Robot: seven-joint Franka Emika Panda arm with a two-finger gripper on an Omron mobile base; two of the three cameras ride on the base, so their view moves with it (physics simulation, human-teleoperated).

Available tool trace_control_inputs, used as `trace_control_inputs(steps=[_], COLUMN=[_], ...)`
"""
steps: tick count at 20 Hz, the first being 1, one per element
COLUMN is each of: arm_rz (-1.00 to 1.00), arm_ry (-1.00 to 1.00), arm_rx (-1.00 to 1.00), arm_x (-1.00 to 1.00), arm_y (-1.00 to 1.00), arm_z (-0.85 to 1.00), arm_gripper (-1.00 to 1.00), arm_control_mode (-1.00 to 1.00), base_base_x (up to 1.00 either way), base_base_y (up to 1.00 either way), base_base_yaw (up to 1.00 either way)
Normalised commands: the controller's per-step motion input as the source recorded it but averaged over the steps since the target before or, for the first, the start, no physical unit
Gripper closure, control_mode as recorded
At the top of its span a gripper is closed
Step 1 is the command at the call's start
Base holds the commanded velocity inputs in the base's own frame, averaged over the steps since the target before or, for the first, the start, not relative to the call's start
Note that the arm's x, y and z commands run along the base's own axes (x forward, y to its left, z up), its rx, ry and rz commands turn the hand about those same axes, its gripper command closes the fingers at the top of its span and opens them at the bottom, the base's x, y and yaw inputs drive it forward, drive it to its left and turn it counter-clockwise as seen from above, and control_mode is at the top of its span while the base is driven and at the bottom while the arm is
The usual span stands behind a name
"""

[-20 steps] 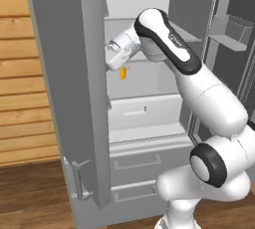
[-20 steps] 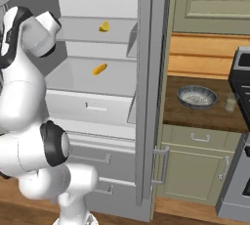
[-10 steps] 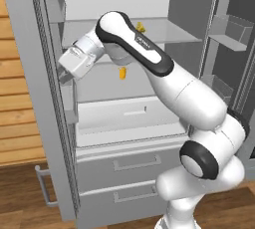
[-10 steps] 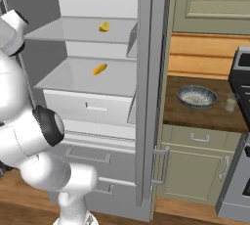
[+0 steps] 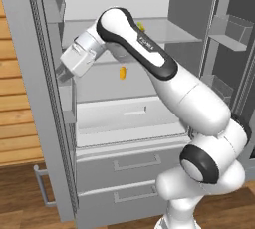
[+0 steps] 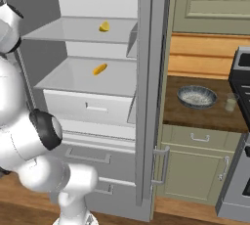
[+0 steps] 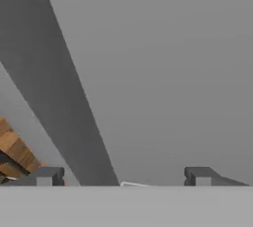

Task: Grab a lemon wedge from the fridge and one ice cube from the ice bowl, and put them in the glass of lemonade.

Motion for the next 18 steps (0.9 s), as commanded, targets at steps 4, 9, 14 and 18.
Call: trace_control_inputs(steps=[4,9,14,18], arm_rz=[-0.24,-0.37,-0.53,-0.65], arm_ry=[-0.1,-0.01,0.0,0.0], arm_rx=[0.0,-0.01,-0.09,-0.11], arm_x=[-0.86,-0.47,-0.1,-0.02], arm_y=[-0.97,-0.97,-0.61,-0.62], arm_z=[0.42,0.19,0.0,0.0], arm_gripper=[-1.0,-1.0,-1.0,-1.0], arm_control_mode=[-1.0,-1.0,-1.0,-1.0], base_base_x=[0.0,0.0,0.0,0.0], base_base_y=[0.0,0.0,0.0,0.0], base_base_yaw=[0.0,0.0,0.0,0.0])
